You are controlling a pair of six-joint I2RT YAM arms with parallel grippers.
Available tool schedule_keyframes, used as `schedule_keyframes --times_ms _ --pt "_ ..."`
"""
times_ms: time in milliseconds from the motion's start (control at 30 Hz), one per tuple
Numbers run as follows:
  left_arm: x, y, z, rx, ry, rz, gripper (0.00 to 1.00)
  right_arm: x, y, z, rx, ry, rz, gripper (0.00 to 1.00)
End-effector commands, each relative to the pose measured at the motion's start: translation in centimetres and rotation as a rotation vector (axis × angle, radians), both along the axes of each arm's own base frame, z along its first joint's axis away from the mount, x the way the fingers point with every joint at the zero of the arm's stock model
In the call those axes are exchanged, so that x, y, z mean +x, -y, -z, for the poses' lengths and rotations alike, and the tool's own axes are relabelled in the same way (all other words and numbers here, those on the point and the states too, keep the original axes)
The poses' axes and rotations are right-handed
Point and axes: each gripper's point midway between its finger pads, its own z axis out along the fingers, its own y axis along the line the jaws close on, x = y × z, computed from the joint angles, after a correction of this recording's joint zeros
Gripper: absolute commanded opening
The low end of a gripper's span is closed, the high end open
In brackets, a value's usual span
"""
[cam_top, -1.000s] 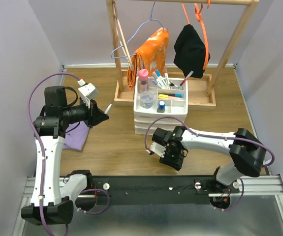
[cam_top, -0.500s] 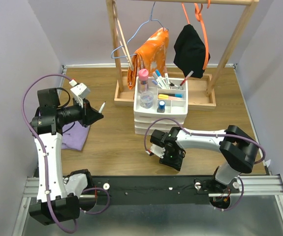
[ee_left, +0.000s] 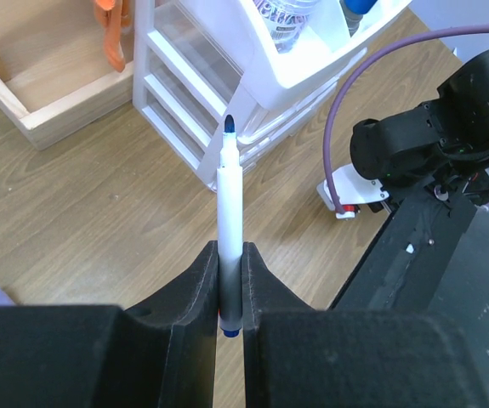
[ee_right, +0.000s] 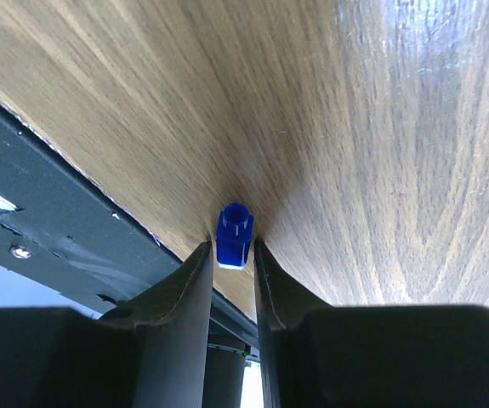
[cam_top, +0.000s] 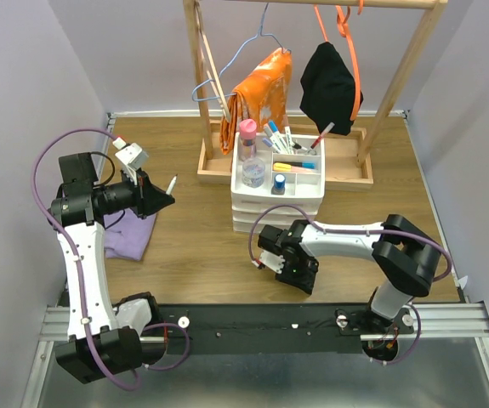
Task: Sort the stationery into containers
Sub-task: Pick up the pen cap at the corner of the board.
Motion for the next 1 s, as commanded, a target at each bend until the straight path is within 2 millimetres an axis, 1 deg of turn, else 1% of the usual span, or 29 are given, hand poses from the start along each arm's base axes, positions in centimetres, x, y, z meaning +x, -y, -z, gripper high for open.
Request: schedule_keyframes --times_ms 0,167,300,400,433,467,500,533,600,633,667,700,733,767,800,833,867,900,933,967 --pt "-0.3 0.3 -0.1 -0.037 0.006 0.031 0.00 0.5 -0.3 0.8 -0.031 0.016 0.004 0.33" --pt "-0.4 0.2 0.3 -0.038 -0.004 0.024 0.00 0.3 -0.4 1.1 -0.041 0.003 0.000 0.34" --pt "-0.6 0.2 0.4 -0.041 -0.005 0.024 0.00 0.4 -0.9 1.2 -0.036 0.001 -0.002 0.33" --pt "-0.5 0.2 0.6 -0.046 -0.010 0.025 0.00 0.6 -1.9 1.0 -0.013 -0.006 -0.007 0.15" --pt "-0.5 0.3 0.5 -0.049 -0.009 0.028 0.00 0.6 -2.2 0.9 -0.004 -0.008 -0.011 0.05" --pt "-0.5 0.3 0.4 -0.048 -0.006 0.028 0.00 0.7 -2.5 0.8 0.009 -0.005 -0.018 0.01" --pt "-0.6 0.3 0.4 -0.045 -0.003 0.031 0.00 1.1 -3.0 0.4 0.032 0.008 -0.038 0.01" --pt "-0.8 0.3 0.6 -0.046 -0.015 0.034 0.00 1.4 -3.4 -0.4 0.061 0.030 -0.051 0.01" --pt "-1.1 0.3 0.2 -0.021 0.018 0.059 0.00 1.8 -3.5 -1.8 0.078 0.055 -0.074 0.01" --pt "-1.9 0.6 0.5 -0.029 -0.024 0.071 0.00 1.9 -3.4 -2.5 0.088 0.062 -0.086 0.01" --pt "-2.1 0.7 -0.1 -0.031 -0.006 0.090 0.00 1.6 -3.1 -4.1 0.107 0.069 -0.100 0.01" --pt "-2.5 0.9 -0.3 -0.027 0.014 0.115 0.00 1.9 -2.9 -5.0 0.114 0.084 -0.129 0.00" --pt "-3.4 1.3 -0.3 -0.053 -0.034 0.131 0.00 2.4 -3.4 -6.4 0.143 0.117 -0.128 0.01" --pt "-3.8 1.6 -1.0 -0.069 -0.024 0.152 0.00 2.3 -3.0 -7.8 0.153 0.127 -0.135 0.01" --pt "-4.1 1.7 -1.2 -0.057 -0.003 0.174 0.00 2.6 -3.3 -9.1 0.174 0.147 -0.152 0.01" --pt "-4.6 1.9 -1.4 -0.074 -0.046 0.179 0.00 3.3 -3.9 -10.7 0.212 0.191 -0.149 0.01" --pt "-4.6 2.0 -2.1 -0.076 -0.046 0.174 0.00 3.7 -4.1 -11.9 0.232 0.221 -0.149 0.01" --pt "-4.6 2.0 -2.3 -0.082 -0.057 0.168 0.00 4.0 -4.2 -13.4 0.271 0.264 -0.151 0.01" --pt "-4.8 2.2 -2.7 -0.088 -0.074 0.165 0.00 4.6 -4.0 -14.4 0.276 0.305 -0.165 0.01" --pt "-5.2 2.8 -3.4 -0.077 -0.061 0.195 0.00 5.2 -4.0 -15.6 0.290 0.345 -0.179 0.01"
